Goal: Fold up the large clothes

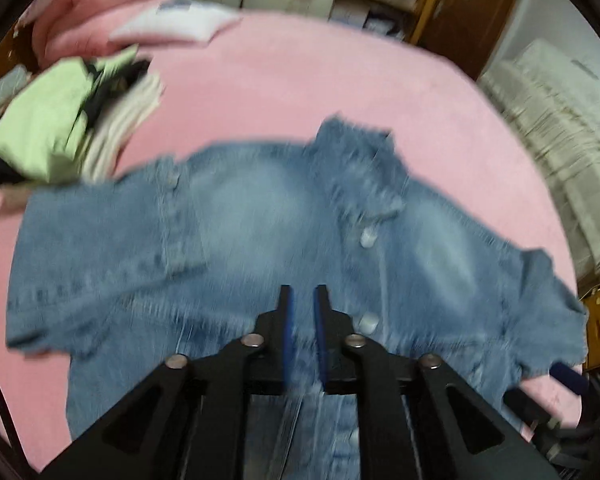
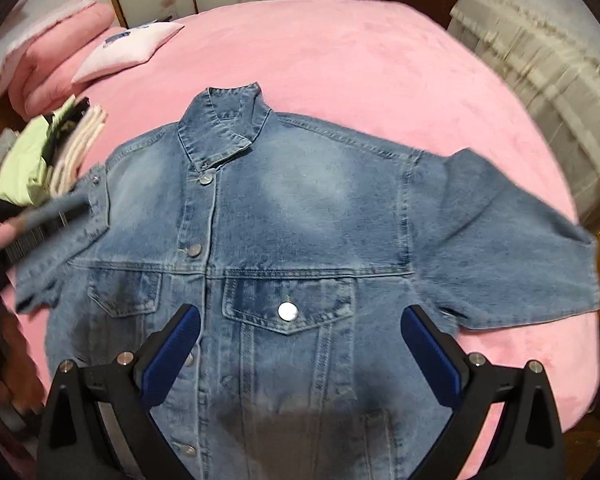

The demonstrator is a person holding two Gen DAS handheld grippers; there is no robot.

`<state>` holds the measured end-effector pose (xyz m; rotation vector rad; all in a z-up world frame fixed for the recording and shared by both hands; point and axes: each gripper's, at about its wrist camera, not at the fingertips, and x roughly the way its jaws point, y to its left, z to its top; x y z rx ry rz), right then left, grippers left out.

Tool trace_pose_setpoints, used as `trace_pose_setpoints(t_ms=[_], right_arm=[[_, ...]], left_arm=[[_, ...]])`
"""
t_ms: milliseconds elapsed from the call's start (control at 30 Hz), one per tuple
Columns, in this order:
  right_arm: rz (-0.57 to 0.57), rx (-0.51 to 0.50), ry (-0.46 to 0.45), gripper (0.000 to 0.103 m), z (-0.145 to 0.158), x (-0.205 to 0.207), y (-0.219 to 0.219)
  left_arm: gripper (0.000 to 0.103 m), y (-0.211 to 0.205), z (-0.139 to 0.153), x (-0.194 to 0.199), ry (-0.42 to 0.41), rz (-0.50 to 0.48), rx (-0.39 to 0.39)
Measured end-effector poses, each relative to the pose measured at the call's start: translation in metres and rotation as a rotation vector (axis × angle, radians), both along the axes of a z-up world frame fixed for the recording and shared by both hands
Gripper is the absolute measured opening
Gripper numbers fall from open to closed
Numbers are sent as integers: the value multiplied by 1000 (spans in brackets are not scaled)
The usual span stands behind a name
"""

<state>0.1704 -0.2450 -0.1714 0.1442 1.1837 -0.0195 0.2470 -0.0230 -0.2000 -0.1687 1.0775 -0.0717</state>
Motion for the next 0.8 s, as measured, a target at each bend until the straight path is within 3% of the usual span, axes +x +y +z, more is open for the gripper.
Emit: trace_pose_setpoints(t_ms=[100,167,367,567,667,800], right_arm=[[45,112,30,101,-12,15,3],[87,168,40,99,-19,26,16],[126,380,61,80,-43,68,74],[183,510,114,57,-79,114,157],[189,494,152,45,-99,131,190],[189,458,162,39,-117,149,223]], left_arm=[[35,23,-15,-17,92,86,12],[56,48,-29,-23,152,144,6],[66,113,-55,-49,291,293,95],[70,181,-68,-67,351,441,70],[70,203,-75,-68,364,464,60],[70,222,-86,-67,381,443,43]])
